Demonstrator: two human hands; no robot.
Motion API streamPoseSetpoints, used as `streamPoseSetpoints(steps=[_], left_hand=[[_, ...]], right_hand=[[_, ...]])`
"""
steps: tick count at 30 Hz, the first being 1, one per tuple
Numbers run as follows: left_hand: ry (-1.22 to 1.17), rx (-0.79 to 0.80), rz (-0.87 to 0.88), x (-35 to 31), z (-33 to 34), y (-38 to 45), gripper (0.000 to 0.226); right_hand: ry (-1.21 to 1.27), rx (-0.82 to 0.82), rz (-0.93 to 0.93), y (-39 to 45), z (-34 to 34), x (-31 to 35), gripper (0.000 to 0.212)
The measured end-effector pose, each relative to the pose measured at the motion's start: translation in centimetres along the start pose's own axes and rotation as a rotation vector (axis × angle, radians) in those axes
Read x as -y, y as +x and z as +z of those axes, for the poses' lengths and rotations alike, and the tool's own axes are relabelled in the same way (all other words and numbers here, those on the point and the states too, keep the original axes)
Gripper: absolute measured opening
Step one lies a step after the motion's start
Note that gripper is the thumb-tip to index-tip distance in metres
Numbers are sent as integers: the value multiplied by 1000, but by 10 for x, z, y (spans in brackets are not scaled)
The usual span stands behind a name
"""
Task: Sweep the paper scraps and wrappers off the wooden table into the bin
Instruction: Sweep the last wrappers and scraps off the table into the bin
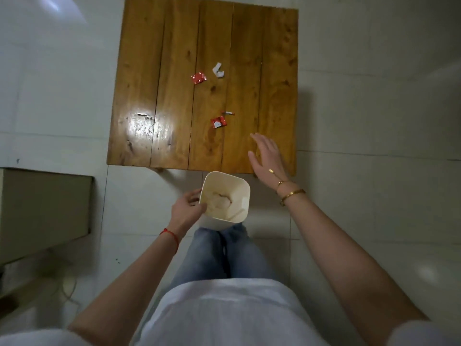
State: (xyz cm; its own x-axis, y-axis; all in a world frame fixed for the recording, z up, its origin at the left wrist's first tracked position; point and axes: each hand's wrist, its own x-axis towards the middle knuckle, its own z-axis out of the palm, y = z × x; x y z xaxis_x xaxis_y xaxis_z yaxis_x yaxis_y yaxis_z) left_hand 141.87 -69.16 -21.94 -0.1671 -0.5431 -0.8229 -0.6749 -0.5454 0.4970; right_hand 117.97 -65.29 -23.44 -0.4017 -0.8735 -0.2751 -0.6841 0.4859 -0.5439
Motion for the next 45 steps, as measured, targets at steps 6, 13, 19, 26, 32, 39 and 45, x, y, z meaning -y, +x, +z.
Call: streamPoseSetpoints(steps=[6,13,19,26,32,39,45], left_hand=[[-40,-12,-72,22,14,52,52],[-58,-68,-112,62,26,123,48],[-85,-90,-149,82,33,159,49],[-128,-110,-144,83,38,177,53],[-159,-110,-127,77,39,179,51],[-175,-112,-105,78,39,179,51],[-183,-122,-99,76,39,178,53]], right_hand=[[-102,89,-86,87,46,-11,50],[-219,175,-114,170,102,-35,56],[-294,219,-119,211,133,-53,59],[-383,236,-253,206,149,-54,56],[-500,375,-467,140,162,-55,59],[-523,540,-589,55,183,-63,62],[-355,520,-544,48,174,-58,55]])
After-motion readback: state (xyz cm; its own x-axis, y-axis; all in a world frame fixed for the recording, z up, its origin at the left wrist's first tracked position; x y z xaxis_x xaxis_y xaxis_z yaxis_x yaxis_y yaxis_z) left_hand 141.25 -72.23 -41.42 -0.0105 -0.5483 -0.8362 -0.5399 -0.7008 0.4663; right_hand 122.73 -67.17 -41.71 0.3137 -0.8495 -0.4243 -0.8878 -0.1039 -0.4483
